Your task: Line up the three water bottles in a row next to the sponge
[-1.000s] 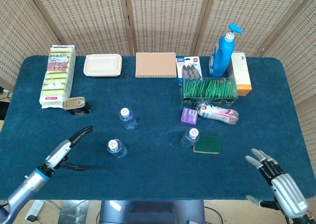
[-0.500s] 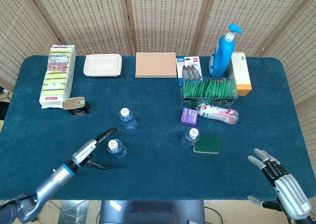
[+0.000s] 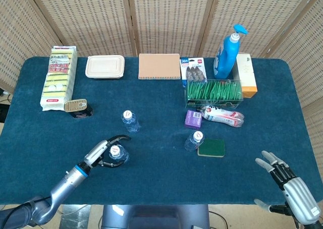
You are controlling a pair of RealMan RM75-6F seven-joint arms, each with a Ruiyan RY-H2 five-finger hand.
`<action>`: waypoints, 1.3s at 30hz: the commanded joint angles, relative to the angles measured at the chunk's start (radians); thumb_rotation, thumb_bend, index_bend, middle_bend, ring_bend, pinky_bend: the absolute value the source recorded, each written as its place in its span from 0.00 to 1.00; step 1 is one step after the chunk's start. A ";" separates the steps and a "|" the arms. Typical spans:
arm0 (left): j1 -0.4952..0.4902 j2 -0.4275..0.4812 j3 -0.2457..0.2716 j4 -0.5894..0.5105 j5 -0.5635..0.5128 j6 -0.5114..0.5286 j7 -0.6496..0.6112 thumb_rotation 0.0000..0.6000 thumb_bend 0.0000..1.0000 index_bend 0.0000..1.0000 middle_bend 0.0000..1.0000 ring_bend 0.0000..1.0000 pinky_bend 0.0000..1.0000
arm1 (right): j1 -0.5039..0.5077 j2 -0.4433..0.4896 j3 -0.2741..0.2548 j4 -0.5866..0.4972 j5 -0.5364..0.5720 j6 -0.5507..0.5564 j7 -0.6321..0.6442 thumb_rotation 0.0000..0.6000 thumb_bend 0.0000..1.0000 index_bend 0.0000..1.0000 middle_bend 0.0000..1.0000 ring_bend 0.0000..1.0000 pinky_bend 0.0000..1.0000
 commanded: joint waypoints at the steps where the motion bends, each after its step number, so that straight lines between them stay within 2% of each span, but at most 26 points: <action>1: -0.002 -0.013 -0.007 -0.005 -0.019 -0.010 0.029 1.00 0.36 0.50 0.40 0.34 0.47 | -0.001 0.001 0.001 0.000 -0.001 0.000 0.005 1.00 0.01 0.12 0.03 0.00 0.08; 4: -0.001 -0.017 -0.013 -0.010 -0.029 -0.002 0.038 1.00 0.36 0.53 0.42 0.35 0.47 | -0.003 0.001 0.004 0.000 0.000 0.002 0.004 1.00 0.01 0.12 0.03 0.00 0.09; 13: -0.029 -0.018 -0.059 -0.071 -0.027 0.036 0.079 1.00 0.35 0.53 0.42 0.35 0.47 | -0.005 0.002 0.006 -0.004 -0.010 -0.002 0.002 1.00 0.01 0.12 0.03 0.00 0.09; 19: -0.111 -0.033 -0.141 -0.154 -0.072 -0.042 0.163 1.00 0.34 0.53 0.42 0.35 0.47 | -0.010 0.003 0.006 -0.004 -0.015 0.003 0.006 1.00 0.01 0.12 0.03 0.00 0.09; 25: -0.196 -0.071 -0.217 -0.159 -0.119 -0.124 0.280 1.00 0.34 0.53 0.42 0.35 0.49 | -0.007 0.006 0.011 -0.004 -0.020 0.011 0.025 1.00 0.01 0.12 0.03 0.00 0.09; 31: -0.268 -0.166 -0.271 -0.083 -0.178 -0.187 0.352 1.00 0.34 0.53 0.42 0.35 0.49 | 0.002 0.009 0.015 0.000 -0.014 -0.004 0.041 1.00 0.01 0.12 0.03 0.00 0.09; 36: -0.301 -0.244 -0.296 0.024 -0.219 -0.212 0.335 1.00 0.34 0.53 0.42 0.35 0.49 | 0.001 0.013 0.023 0.006 0.006 -0.001 0.056 1.00 0.01 0.12 0.03 0.00 0.09; 39: -0.320 -0.281 -0.301 0.081 -0.228 -0.224 0.307 1.00 0.34 0.53 0.42 0.35 0.49 | -0.012 0.006 0.048 0.009 0.053 0.012 0.025 1.00 0.01 0.12 0.03 0.00 0.08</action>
